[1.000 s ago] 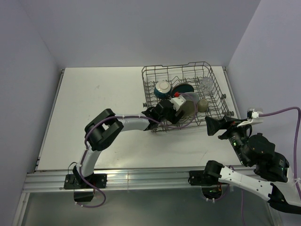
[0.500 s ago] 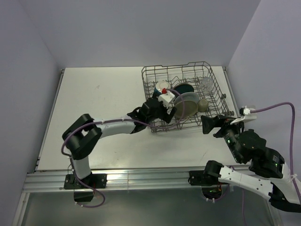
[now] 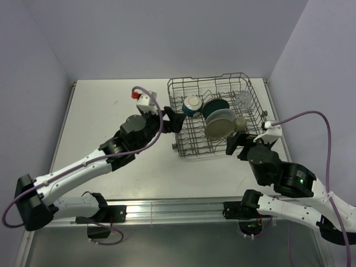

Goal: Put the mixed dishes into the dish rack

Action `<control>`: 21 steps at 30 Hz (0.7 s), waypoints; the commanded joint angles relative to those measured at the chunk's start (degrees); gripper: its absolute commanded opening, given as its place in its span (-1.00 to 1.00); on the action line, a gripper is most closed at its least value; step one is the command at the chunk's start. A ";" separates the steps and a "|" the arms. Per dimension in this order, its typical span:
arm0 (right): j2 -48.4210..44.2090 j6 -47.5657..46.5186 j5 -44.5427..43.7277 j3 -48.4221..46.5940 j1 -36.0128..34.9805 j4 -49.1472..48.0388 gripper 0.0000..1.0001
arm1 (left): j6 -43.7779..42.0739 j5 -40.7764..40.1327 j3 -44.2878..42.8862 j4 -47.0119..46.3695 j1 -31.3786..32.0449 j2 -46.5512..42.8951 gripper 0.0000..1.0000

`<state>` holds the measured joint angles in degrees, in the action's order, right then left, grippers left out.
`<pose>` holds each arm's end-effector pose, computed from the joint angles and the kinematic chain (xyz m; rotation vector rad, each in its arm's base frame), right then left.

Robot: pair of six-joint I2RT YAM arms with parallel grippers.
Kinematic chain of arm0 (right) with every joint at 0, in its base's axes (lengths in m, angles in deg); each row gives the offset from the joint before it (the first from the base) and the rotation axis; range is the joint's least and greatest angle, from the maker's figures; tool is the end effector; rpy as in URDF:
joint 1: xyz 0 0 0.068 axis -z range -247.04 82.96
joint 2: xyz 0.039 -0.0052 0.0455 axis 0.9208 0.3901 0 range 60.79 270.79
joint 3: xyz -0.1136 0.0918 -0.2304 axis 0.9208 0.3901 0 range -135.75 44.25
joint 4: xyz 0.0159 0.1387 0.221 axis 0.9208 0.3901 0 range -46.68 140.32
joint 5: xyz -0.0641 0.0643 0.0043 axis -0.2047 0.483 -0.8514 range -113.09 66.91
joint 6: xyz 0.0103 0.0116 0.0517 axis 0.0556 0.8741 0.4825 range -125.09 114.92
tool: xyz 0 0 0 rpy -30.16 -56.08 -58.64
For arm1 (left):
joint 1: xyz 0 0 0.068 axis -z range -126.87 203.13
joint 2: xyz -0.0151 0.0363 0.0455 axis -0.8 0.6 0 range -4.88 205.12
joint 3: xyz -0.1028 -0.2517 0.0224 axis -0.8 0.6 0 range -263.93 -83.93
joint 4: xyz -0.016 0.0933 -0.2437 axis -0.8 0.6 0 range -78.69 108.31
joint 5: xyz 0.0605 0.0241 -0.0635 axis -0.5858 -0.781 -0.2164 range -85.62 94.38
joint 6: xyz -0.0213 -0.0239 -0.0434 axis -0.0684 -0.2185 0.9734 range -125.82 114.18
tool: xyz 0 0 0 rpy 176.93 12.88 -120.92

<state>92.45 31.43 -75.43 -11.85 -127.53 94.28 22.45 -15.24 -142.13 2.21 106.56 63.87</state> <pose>0.0636 0.0550 0.3653 0.1590 1.8473 0.2443 0.1785 -0.2207 0.3709 0.0872 1.6562 -0.8291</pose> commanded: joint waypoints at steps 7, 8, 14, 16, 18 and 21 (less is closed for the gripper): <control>7.36 23.51 -3.30 3.88 0.02 11.27 0.99 | 17.69 1.16 18.10 12.26 0.01 -22.68 0.98; 7.36 25.26 -3.12 4.50 0.02 11.79 0.99 | 18.65 1.86 18.99 12.79 -0.08 -26.70 0.98; 3.69 29.22 -1.63 10.03 0.02 10.31 0.99 | 23.66 3.44 24.97 17.61 0.01 -41.47 0.98; 1.05 29.58 -0.23 12.23 0.02 8.21 0.99 | 25.07 3.53 26.64 19.20 -0.08 -45.96 0.98; -0.98 29.76 0.74 14.33 0.02 6.44 0.99 | 27.27 4.05 28.39 20.96 -0.08 -48.78 0.98; -5.28 29.76 1.88 17.06 0.02 3.45 0.99 | 29.47 4.94 31.03 21.67 0.01 -54.24 0.98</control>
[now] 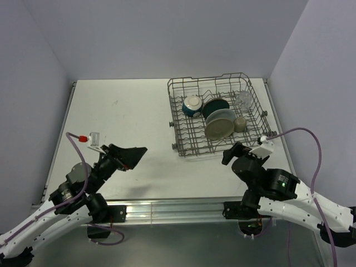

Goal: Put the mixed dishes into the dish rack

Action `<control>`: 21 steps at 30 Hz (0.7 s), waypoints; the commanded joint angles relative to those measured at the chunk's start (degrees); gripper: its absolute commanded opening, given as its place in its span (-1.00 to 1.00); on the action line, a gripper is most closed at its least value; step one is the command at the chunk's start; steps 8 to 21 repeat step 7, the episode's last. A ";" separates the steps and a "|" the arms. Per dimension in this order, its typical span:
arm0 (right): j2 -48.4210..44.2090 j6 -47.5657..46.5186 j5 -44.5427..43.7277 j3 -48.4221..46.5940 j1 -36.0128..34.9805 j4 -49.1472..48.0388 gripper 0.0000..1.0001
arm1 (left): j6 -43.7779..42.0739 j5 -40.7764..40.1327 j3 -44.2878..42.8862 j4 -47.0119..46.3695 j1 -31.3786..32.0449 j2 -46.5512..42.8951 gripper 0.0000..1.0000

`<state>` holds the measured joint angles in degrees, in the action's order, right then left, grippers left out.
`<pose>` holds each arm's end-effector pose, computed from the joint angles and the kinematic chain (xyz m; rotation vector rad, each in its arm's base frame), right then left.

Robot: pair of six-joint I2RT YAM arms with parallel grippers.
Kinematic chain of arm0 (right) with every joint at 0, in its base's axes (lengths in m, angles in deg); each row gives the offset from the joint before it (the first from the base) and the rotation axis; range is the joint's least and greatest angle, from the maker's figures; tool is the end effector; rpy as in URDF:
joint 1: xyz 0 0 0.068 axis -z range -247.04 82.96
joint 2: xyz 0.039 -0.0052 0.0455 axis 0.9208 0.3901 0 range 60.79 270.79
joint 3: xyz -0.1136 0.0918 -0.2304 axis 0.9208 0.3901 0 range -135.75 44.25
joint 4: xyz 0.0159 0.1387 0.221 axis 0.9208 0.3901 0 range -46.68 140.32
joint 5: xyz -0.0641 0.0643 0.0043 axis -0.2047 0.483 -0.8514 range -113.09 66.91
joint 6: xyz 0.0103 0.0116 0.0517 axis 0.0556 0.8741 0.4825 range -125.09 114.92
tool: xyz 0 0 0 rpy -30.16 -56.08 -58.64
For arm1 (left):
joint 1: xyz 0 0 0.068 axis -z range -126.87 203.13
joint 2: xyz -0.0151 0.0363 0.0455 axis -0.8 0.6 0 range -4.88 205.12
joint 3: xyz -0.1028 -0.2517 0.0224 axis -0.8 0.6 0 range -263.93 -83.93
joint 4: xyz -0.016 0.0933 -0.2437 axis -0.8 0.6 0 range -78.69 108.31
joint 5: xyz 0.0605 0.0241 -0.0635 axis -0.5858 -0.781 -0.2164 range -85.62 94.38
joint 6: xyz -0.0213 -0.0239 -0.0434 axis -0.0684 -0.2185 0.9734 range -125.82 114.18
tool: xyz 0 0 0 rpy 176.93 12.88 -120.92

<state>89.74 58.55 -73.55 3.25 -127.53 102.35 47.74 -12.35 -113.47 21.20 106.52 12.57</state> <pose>0.0644 0.0578 0.2804 0.4325 2.0191 0.2587 0.0697 -0.0767 0.3067 -0.2553 1.6548 -1.2374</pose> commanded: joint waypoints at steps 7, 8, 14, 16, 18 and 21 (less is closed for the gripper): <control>-12.49 4.21 2.38 7.50 -0.07 -10.06 0.99 | 8.14 3.46 6.77 3.74 -0.04 -13.31 0.99; -12.49 4.21 2.38 7.50 -0.07 -10.06 0.99 | 8.14 3.46 6.77 3.74 -0.04 -13.31 0.99; -12.49 4.21 2.38 7.50 -0.07 -10.06 0.99 | 8.14 3.46 6.77 3.74 -0.04 -13.31 0.99; -12.49 4.21 2.38 7.50 -0.07 -10.06 0.99 | 8.14 3.46 6.77 3.74 -0.04 -13.31 0.99; -12.49 4.21 2.38 7.50 -0.07 -10.06 0.99 | 8.14 3.46 6.77 3.74 -0.04 -13.31 0.99; -12.49 4.21 2.38 7.50 -0.07 -10.06 0.99 | 8.14 3.46 6.77 3.74 -0.04 -13.31 0.99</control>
